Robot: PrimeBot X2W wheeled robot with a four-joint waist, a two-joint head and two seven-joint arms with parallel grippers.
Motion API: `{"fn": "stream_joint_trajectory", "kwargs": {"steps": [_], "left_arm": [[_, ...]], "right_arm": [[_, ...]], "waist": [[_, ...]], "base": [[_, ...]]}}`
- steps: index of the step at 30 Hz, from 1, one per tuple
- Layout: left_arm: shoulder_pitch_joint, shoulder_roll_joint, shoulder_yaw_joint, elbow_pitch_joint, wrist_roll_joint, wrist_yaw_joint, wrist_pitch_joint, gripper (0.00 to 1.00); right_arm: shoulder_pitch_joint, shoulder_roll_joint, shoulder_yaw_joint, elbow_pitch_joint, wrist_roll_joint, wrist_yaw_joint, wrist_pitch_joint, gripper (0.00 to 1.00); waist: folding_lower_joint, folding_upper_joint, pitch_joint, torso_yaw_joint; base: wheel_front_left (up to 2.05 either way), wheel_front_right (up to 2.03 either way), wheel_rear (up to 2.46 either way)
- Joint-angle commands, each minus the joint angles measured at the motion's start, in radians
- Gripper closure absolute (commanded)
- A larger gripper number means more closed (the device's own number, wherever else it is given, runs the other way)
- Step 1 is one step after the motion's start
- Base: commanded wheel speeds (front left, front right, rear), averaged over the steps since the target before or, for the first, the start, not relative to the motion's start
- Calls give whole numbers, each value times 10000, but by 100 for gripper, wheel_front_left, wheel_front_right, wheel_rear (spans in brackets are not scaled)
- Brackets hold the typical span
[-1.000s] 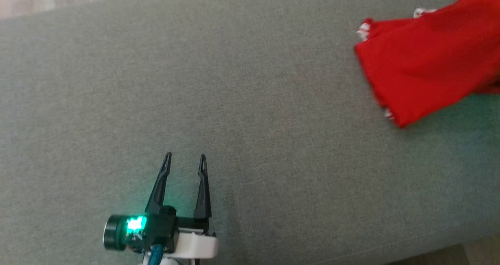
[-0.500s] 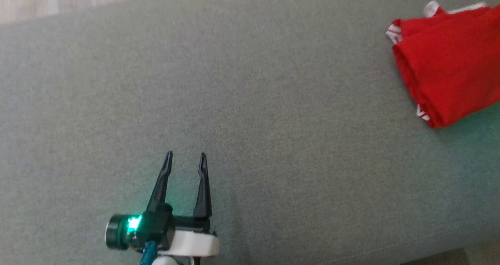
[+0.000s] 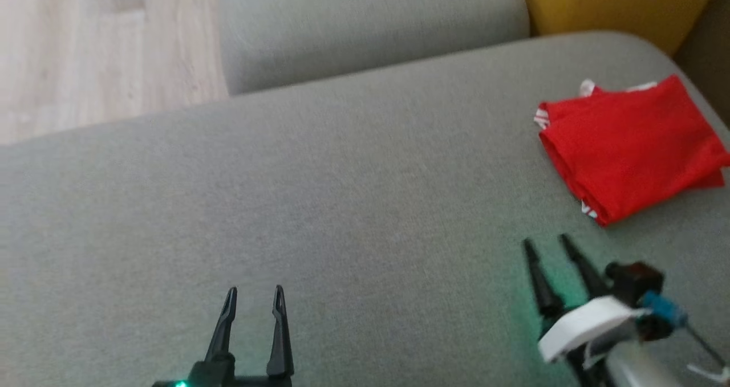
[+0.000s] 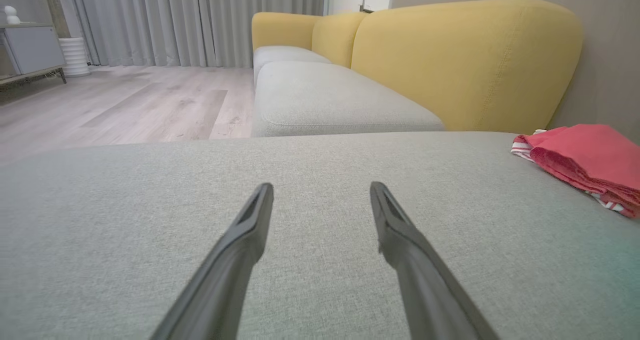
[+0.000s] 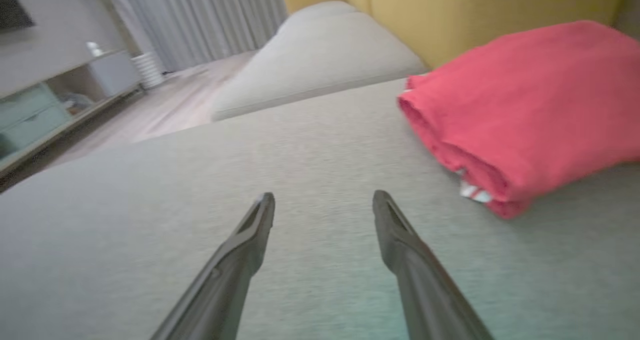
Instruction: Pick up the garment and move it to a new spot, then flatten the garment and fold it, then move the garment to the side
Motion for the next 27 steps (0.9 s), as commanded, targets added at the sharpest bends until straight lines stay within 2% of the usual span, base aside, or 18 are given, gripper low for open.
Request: {"fn": "stream_joint_trajectory", "kwargs": {"steps": [1,3,5,11,22,27], "left_arm": [[-193,-70,359,-388,-77,-11,-95,0],[-76,-70,416,-512,-38,-44,-95,0],[46,-70,499,-677,83,-27,-95,0],[591,-70,706,-1225,464,78,-95,0],[1315,-70,1156,-1442,577,437,-95,0],[1391,-70,1213,-1401,577,418,-95,0]], "right_arm": [[-57,-144,456,-687,165,-7,-181,0],[362,-235,335,-1602,43,-7,-199,0],[899,-226,-104,-2444,-651,-7,-203,0],[2646,569,-1343,-3895,-2088,-7,-206,0],[3239,952,-1358,-4240,-2417,-7,-207,0],[3255,993,-1343,-4226,-2429,-7,-207,0]], "waist": [[2,-1,-372,273],[2,-1,-523,388],[2,-1,-654,533],[2,-1,-1081,948],[2,-1,-1469,1177],[2,-1,-1568,1237]], "base": [[0,0,0],[0,0,0],[0,0,0],[0,0,0],[0,0,0],[0,0,0]]}}
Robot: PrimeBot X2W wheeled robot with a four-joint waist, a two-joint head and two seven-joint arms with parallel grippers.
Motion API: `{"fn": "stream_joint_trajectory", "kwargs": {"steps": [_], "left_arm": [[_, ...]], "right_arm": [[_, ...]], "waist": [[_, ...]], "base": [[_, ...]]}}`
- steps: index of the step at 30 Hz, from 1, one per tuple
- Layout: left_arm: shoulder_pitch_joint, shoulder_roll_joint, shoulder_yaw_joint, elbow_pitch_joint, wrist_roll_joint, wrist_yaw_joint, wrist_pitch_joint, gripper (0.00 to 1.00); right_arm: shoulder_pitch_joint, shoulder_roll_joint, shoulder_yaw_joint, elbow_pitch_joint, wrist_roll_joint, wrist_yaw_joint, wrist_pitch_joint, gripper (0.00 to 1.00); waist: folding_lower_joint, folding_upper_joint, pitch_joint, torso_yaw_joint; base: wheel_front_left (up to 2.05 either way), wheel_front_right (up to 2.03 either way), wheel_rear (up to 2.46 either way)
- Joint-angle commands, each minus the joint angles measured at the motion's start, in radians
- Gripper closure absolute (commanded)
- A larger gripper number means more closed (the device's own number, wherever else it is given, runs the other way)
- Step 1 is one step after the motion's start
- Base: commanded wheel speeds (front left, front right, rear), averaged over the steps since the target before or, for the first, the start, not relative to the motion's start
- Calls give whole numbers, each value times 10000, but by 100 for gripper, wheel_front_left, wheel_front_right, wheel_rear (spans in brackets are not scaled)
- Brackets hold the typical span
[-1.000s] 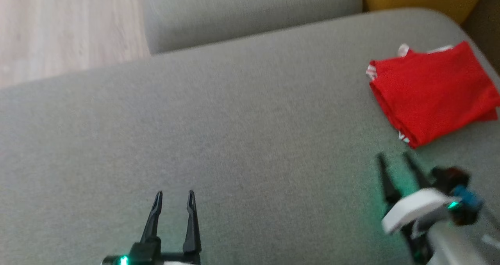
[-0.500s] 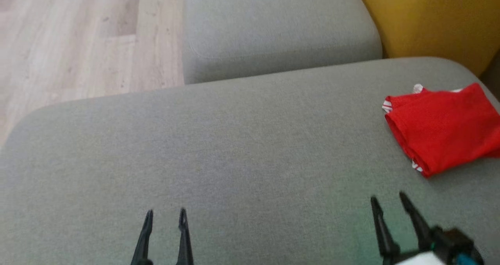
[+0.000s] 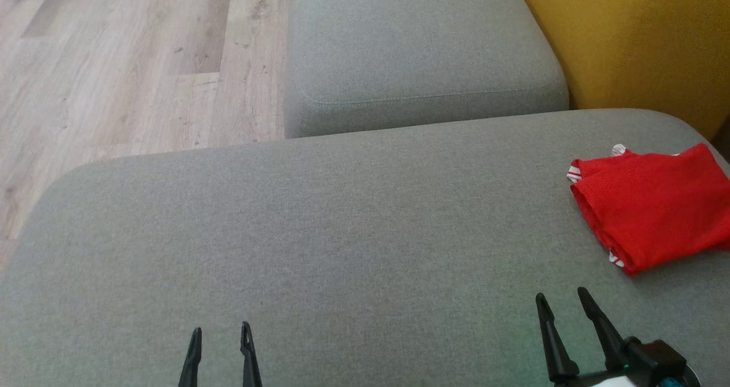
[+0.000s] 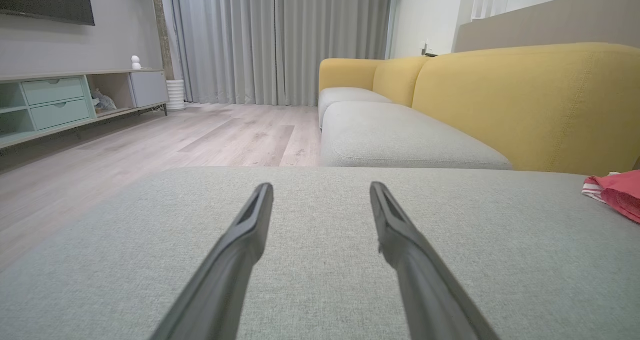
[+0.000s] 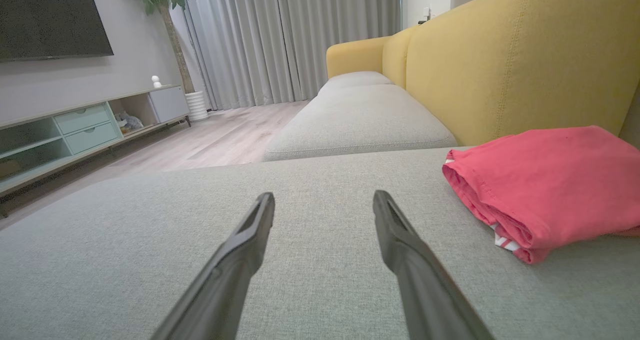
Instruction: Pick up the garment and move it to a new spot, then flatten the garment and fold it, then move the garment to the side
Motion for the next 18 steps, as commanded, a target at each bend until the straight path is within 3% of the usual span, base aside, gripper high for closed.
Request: {"fn": "stream_joint_trajectory", "kwargs": {"steps": [1,4,5,9,18], "left_arm": [[-276,-76,336,-315,100,43,-95,0],[-259,-76,357,-247,126,10,-95,0],[11,0,29,69,23,-8,0,100],[118,-4,8,666,-31,-8,47,100],[-166,59,219,689,-1251,-275,253,100]], "right_arm": [[-434,-43,227,-331,-78,-7,-110,0],[-427,-17,225,-320,-89,-7,-110,0],[0,17,0,2,0,0,0,100],[182,20,19,566,18,0,17,100],[-73,-1,-96,545,1224,-1,244,100]], "waist": [[1,-1,-33,28],[1,-1,-71,58],[1,-1,-75,60],[2,-1,-79,64],[2,-1,48,77]], "base": [[0,0,0],[0,0,0],[0,0,0],[0,0,0],[0,0,0]]}}
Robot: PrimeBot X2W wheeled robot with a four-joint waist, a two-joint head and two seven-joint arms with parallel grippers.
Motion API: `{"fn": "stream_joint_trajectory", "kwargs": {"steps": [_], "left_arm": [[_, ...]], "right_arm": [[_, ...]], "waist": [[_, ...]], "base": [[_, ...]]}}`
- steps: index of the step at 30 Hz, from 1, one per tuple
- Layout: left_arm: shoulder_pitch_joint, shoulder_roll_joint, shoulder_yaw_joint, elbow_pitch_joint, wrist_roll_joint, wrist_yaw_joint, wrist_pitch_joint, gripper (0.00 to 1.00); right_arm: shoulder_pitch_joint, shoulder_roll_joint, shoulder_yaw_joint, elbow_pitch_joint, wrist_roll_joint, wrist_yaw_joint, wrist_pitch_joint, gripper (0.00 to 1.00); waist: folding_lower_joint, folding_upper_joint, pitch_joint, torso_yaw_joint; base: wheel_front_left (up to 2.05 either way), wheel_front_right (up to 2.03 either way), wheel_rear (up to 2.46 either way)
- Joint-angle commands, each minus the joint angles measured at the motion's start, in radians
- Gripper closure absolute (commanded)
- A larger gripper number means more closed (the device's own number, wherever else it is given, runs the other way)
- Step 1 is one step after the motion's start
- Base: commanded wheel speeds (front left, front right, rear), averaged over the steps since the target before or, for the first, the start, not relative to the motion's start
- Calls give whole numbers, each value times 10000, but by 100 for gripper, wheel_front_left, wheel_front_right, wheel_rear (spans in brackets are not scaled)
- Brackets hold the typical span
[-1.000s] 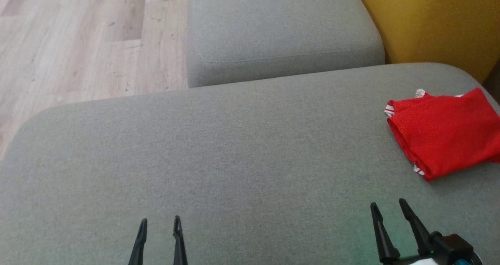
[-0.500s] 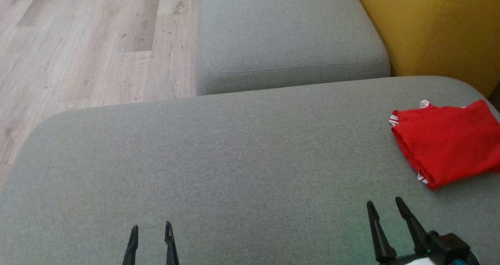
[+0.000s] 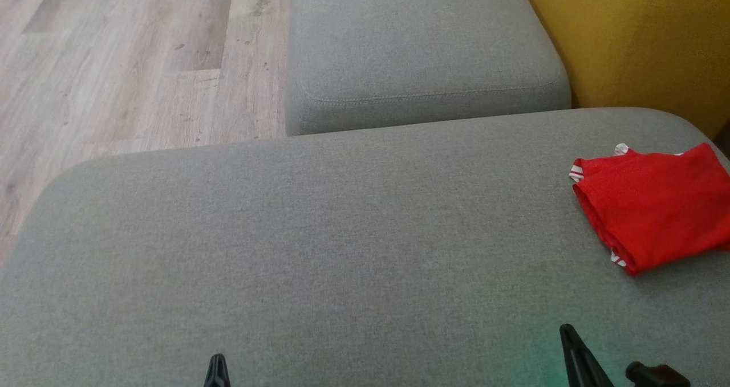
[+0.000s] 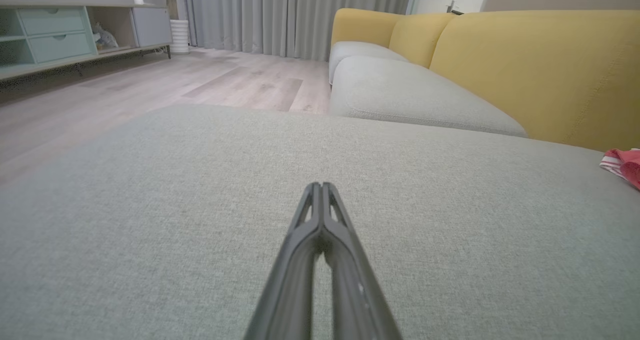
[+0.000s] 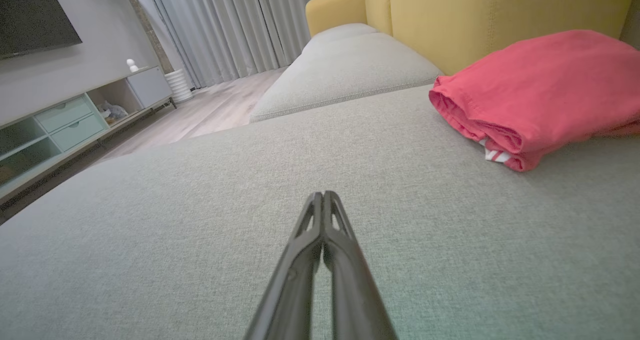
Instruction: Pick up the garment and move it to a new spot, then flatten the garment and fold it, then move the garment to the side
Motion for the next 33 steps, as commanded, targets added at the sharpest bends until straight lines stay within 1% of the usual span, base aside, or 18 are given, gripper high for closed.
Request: {"fn": "stream_joint_trajectory", "kwargs": {"steps": [1,33], "left_arm": [[-374,50,156,-239,-288,-78,40,100],[-1448,179,886,179,-4008,-1046,778,100]], "right_arm": [[-509,-22,-86,-312,313,-1,48,100],[-1345,-23,-536,-316,3988,-3,829,100]], "waist": [[0,-1,18,3],[0,-1,405,47]], "base": [[0,0,0],[0,0,0]]}}
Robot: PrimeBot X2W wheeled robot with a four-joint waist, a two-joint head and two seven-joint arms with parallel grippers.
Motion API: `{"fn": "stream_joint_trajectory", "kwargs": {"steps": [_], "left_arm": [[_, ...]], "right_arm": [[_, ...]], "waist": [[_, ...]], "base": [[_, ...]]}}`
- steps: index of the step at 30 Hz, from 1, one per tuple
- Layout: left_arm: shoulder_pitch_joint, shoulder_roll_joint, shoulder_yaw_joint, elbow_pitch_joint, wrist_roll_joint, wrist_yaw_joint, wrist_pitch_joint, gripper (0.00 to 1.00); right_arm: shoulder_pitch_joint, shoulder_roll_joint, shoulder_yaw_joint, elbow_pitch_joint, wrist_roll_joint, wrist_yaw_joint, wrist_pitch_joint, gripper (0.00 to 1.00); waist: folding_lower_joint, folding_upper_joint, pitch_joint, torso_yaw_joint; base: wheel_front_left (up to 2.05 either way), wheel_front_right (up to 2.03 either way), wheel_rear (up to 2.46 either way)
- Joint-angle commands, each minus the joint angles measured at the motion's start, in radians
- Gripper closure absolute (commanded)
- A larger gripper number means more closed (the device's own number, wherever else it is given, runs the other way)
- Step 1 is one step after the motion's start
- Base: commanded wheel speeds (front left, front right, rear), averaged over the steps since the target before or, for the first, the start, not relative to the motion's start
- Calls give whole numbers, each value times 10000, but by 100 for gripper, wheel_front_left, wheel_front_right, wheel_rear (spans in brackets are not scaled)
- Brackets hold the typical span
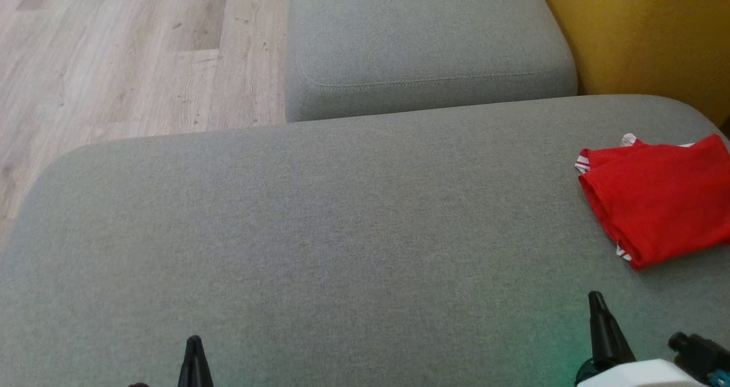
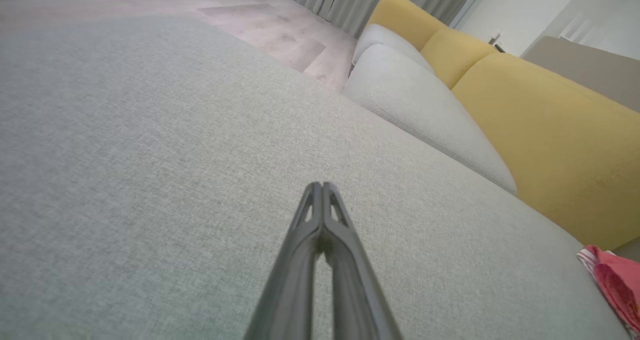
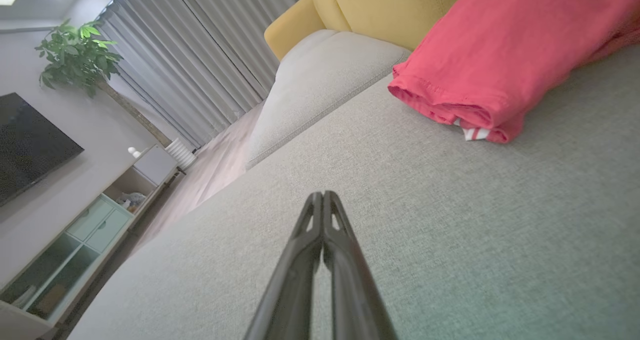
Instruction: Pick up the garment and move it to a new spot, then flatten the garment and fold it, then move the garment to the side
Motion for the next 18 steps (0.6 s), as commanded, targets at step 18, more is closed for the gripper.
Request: {"fn": "stream_joint_trajectory", "kwargs": {"steps": [18], "left_arm": [[-1100,135,724,-79,-2304,-650,495,100]], "right_arm": [[-1026,8,-330,-324,2317,-4,495,100]], "waist": [[-1,0,233,25]], "base": [[0,0,0]]}}
